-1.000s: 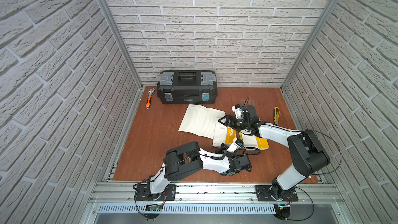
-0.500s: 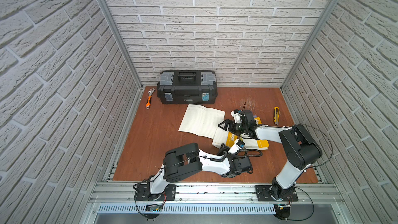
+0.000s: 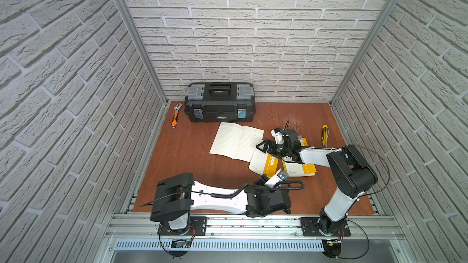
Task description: Close the notebook
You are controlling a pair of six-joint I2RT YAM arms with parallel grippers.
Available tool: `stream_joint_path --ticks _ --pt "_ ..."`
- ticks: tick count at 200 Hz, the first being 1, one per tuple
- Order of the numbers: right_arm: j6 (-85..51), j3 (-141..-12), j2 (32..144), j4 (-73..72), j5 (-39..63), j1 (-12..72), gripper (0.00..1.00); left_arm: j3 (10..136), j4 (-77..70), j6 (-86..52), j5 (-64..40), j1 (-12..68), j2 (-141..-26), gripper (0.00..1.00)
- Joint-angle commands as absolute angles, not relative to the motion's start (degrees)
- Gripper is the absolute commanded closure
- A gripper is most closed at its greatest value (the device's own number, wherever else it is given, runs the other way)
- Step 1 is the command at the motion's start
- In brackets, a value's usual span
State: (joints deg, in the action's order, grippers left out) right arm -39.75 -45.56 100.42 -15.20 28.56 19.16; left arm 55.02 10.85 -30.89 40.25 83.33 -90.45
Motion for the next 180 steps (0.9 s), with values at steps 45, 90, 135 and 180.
stream_joint_path --ticks 45,90,135,180 --pt "-37.8 -44.9 99.3 -11.2 27.0 19.4 0.00 40.3 0.5 -37.0 9.5 62.4 -70.9 0.59" --pt "-37.9 -44.5 98.1 -10.9 27.3 19.5 0.00 35.2 -8.5 -49.1 -7.3 49.4 -72.9 0.59" --pt "-37.4 -44.0 96.0 -9.8 27.0 19.4 0.00 37.3 -14.8 -54.1 -11.4 45.4 -80.7 0.69" --pt "-37.1 -43.8 94.7 -9.5 27.1 19.5 0.00 40.9 -14.8 -56.2 -10.6 44.3 -87.8 0.69"
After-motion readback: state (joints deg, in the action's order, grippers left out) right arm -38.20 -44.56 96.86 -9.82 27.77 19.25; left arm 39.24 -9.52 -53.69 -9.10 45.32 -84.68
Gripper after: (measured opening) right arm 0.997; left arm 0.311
